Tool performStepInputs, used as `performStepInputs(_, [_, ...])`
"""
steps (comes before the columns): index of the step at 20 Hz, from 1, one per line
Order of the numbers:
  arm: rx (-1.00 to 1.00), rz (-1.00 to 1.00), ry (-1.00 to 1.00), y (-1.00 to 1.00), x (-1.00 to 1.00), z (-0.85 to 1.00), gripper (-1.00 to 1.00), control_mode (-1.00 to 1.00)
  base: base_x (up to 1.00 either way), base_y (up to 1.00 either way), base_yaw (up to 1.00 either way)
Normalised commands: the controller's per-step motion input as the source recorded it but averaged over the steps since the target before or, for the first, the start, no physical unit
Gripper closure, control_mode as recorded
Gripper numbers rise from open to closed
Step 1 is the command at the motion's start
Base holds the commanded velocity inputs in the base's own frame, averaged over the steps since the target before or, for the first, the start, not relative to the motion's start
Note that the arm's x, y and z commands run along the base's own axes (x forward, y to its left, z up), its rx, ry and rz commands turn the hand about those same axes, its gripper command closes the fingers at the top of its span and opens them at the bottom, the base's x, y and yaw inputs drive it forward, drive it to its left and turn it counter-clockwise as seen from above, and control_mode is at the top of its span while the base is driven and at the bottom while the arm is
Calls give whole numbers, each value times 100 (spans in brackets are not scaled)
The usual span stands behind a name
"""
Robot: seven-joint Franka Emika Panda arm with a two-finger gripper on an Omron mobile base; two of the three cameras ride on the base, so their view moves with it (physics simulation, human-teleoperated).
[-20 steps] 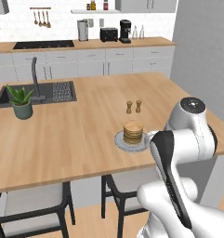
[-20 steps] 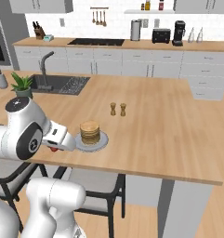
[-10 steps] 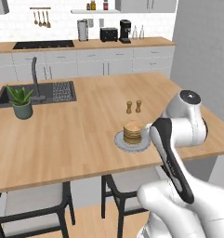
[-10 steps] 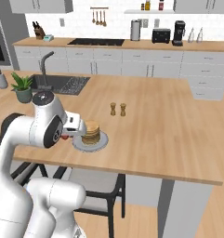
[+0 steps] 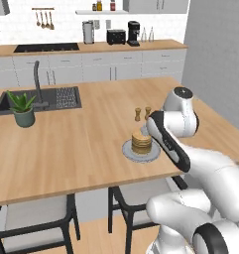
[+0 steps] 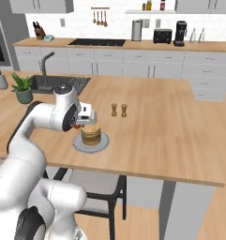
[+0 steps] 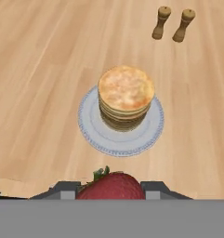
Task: Take the strawberry from the fridge and place it on top of the pancake, located on the dining counter.
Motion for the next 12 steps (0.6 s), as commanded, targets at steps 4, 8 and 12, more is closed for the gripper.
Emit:
performStepInputs(4, [-11, -3, 22, 0, 100, -25, 100, -100, 0, 0, 0])
performStepInputs(8, [-6, -3, 27, 0, 100, -14, 100, -100, 0, 0, 0])
performStepInputs(12, [0, 1, 12, 0, 98, -19, 100, -100, 0, 0, 0])
